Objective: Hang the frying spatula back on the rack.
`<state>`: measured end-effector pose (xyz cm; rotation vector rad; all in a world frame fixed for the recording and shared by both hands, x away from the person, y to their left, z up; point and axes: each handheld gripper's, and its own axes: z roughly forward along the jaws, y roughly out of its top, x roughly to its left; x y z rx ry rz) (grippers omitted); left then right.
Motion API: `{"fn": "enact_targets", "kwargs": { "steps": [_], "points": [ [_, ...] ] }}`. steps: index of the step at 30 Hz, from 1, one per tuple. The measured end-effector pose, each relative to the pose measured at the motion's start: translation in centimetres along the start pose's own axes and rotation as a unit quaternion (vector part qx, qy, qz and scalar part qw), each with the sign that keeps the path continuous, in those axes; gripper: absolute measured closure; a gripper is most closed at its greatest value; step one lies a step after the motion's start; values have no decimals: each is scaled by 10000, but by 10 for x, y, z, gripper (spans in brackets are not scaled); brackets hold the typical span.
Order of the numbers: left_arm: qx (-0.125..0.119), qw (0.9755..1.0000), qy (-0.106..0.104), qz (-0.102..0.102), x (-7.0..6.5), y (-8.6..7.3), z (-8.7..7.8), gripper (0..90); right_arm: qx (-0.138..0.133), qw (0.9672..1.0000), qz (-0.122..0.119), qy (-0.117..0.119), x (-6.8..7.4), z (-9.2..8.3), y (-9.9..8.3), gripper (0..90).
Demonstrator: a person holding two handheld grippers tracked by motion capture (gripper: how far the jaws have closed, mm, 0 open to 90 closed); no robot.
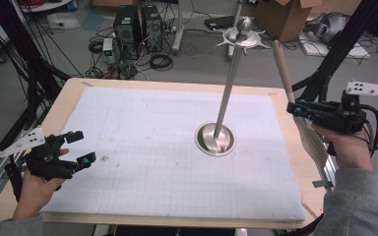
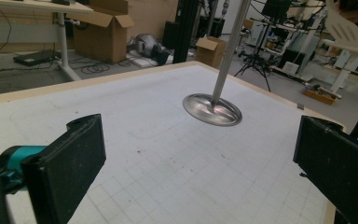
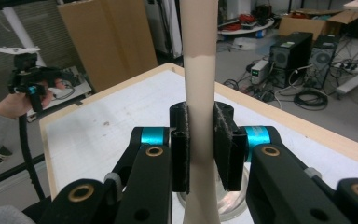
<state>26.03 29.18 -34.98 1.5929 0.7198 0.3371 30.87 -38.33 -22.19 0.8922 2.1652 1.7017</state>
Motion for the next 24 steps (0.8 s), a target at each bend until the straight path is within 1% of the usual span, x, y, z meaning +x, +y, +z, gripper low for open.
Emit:
{"fn": "enact_targets", "kwargs": {
  "steps": [2, 6, 12, 17, 20, 24],
  "points": [
    [3, 10000, -3, 18, 0, 0, 0, 27, 1, 10000, 18, 40, 0, 1, 0, 783],
    [-12, 10000, 17, 17, 0, 0, -1, 27, 20, 10000, 24, -5, -1, 1, 0, 783],
    [-11, 10000, 33, 22, 0, 0, -1, 27, 1, 10000, 30, 31, -1, 2, 0, 783],
    [13, 10000, 50, 30, 0, -1, -1, 27, 51, 9999, 61, 67, -2, 5, 0, 783],
    [17, 10000, 56, 13, 1, -2, -1, 27, 53, 9999, 50, 101, -2, 5, 0, 783],
    [0, 10000, 56, -6, 1, -2, -2, 27, 85, 9999, 62, 86, -3, 7, 0, 783]
  ]
}}
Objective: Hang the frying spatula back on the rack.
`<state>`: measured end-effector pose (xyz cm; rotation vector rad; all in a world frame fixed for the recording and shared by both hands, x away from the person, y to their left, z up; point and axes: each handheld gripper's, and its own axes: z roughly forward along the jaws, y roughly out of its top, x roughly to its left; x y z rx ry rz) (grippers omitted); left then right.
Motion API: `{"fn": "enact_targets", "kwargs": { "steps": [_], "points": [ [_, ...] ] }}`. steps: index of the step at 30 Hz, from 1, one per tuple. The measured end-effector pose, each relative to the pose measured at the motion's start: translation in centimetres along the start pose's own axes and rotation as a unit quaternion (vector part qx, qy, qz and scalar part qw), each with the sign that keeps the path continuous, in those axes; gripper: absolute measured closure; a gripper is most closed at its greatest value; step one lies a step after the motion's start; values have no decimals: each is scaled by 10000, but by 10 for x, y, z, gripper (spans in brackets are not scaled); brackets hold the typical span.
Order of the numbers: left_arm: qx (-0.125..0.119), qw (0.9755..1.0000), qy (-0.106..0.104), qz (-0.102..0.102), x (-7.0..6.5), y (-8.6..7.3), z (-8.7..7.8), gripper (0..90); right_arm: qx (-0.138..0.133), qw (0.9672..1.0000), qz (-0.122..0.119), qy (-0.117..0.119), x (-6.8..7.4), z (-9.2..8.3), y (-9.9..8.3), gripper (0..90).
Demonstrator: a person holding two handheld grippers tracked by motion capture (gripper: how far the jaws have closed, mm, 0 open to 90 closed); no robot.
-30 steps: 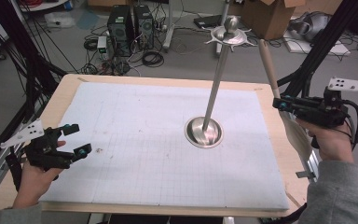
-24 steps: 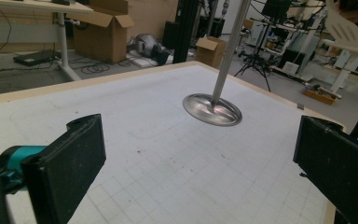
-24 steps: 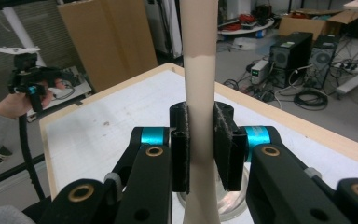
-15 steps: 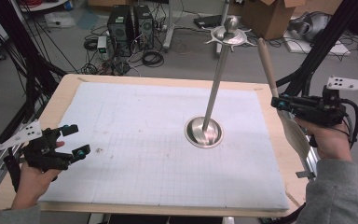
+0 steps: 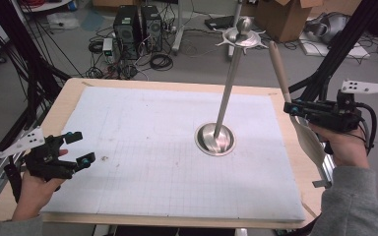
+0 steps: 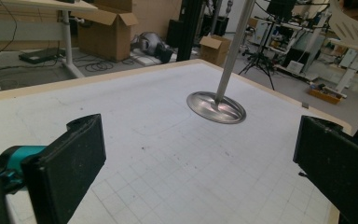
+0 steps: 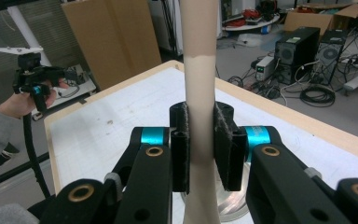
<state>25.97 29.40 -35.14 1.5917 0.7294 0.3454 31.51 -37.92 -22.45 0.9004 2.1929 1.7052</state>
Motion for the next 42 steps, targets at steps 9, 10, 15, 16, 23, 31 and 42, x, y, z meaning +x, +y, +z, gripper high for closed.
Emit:
{"fn": "enact_targets", "kwargs": {
  "steps": [9, 10, 15, 16, 23, 31, 42],
  "points": [
    [12, 10000, 18, 2, 0, 0, 0, 27, 56, 10000, 19, 24, -1, 4, 0, 783],
    [16, 10000, 16, 3, 0, 0, 0, 27, 47, 10000, 7, 9, -1, 5, -1, 783],
    [23, 10000, 22, 8, 0, -1, 0, 27, 75, 10000, 18, 17, -1, 7, -2, 783],
    [24, 10000, 19, 6, 0, -1, 0, 27, 77, 10000, 24, 19, -1, 7, -2, 783],
    [38, 10000, 20, 8, 0, -1, 0, 27, 96, 9999, 40, 14, 0, 9, -3, 783],
    [45, 10000, 27, -9, 0, -2, 1, 27, 142, 9999, 31, 22, 0, 14, -3, 783],
    [53, 10000, 36, 15, -1, -1, 0, 27, 288, 9995, -55, -94, 1, 25, -2, 783]
  ]
}}
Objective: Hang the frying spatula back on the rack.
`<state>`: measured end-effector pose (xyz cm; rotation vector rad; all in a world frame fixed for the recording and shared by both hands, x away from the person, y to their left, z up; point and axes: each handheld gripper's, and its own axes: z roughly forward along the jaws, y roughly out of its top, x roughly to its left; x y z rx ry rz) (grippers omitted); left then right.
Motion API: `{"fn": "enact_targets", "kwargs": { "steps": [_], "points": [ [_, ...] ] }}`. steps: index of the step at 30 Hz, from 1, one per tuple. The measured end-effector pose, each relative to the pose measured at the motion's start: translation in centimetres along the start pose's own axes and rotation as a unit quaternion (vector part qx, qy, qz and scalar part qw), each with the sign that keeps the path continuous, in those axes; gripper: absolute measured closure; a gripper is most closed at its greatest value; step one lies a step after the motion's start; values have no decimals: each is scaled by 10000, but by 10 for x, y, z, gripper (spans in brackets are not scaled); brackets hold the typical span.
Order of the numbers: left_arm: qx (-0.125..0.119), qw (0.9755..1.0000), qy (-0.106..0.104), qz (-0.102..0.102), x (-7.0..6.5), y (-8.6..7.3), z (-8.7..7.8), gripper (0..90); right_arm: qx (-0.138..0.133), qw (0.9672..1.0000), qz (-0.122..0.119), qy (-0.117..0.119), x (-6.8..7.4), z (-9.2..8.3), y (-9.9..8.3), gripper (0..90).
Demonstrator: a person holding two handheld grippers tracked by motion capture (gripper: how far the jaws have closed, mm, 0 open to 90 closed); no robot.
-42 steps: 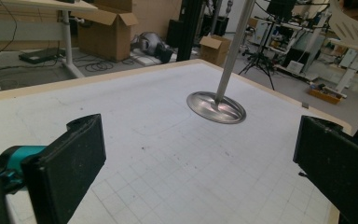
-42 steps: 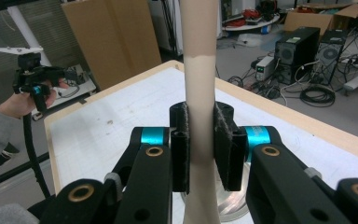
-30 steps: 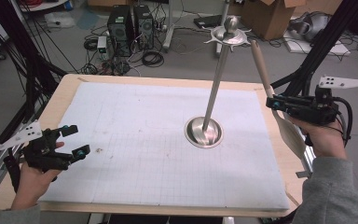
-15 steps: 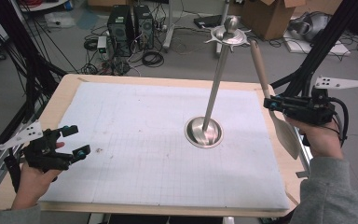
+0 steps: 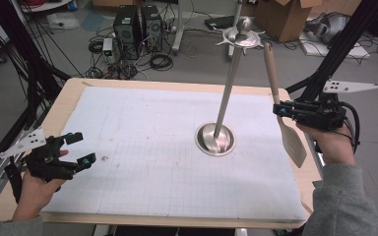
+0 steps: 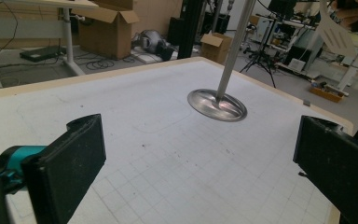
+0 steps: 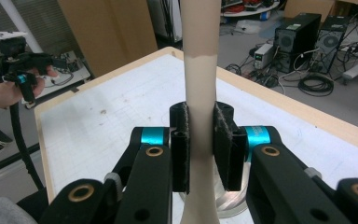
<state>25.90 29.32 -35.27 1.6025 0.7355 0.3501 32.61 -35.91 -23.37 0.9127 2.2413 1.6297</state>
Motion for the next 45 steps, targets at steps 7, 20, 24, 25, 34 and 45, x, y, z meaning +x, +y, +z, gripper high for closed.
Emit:
{"fn": "enact_targets", "kwargs": {
  "steps": [7, 20, 24, 25, 34, 45],
  "points": [
    [-6, 10000, 12, 6, -1, 0, -1, 27, 58, 10000, -45, -32, 1, 7, 1, 783],
    [11, 10000, 29, 3, -1, -1, -3, 28, 215, 9996, -154, -87, 3, 21, 2, 782],
    [-2, 10000, 37, 2, -1, 0, -3, 27, 244, 9994, -192, -141, 4, 24, 3, 783],
    [-5, 10000, 37, 2, -1, 0, -3, 28, 256, 9994, -198, -157, 4, 25, 3, 783],
    [22, 10000, 44, 1, -1, -1, -3, 28, 275, 9984, -378, -319, 5, 32, 3, 783],
    [-10, 10000, 92, -10, -2, -2, -8, 27, 138, 9988, -373, -274, 2, 42, -1, 783]
  ]
}}
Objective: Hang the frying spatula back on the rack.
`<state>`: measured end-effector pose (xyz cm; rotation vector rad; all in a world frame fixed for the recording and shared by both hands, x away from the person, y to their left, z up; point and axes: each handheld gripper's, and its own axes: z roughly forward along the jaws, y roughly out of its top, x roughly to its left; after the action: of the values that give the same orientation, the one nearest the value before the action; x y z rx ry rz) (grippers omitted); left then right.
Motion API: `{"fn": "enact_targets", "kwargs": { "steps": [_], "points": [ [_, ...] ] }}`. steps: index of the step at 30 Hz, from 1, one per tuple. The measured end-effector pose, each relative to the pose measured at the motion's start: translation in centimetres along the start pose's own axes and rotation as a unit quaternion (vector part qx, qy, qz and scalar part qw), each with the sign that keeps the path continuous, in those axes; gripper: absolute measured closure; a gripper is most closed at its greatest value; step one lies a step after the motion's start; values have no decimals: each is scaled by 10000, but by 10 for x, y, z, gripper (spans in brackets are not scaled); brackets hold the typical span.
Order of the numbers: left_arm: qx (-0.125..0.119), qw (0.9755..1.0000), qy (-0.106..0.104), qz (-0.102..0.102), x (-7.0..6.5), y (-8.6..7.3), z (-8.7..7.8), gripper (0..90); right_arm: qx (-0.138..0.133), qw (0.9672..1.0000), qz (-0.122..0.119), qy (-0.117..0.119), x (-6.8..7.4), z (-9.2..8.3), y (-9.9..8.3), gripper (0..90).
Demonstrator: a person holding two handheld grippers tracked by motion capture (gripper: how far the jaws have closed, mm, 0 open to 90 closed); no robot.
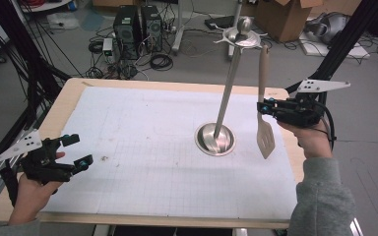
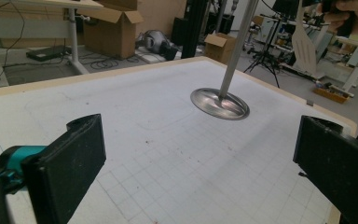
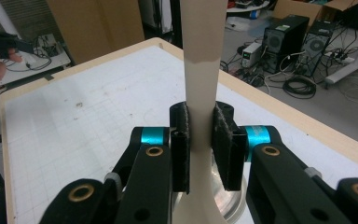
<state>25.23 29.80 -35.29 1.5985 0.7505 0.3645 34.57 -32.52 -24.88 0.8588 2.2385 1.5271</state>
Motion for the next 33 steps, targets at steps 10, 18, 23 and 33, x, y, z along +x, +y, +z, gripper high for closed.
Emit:
{"fn": "enact_targets", "kwargs": {
  "steps": [10, 18, 23, 33],
  "points": [
    [-9, 10000, 18, -6, 0, -1, -2, 28, -5, 10000, -14, 9, 0, 10, 1, 783],
    [-12, 10000, 39, -2, 0, -1, -4, 27, -74, 10000, -11, 7, 0, 18, 1, 782],
    [-4, 10000, 43, -13, 0, -2, -4, 27, -108, 9999, -26, 19, -1, 21, 1, 782],
    [1, 10000, 47, -17, 0, -2, -5, 27, -135, 9999, -64, -35, -1, 24, 1, 782]
  ]
}}
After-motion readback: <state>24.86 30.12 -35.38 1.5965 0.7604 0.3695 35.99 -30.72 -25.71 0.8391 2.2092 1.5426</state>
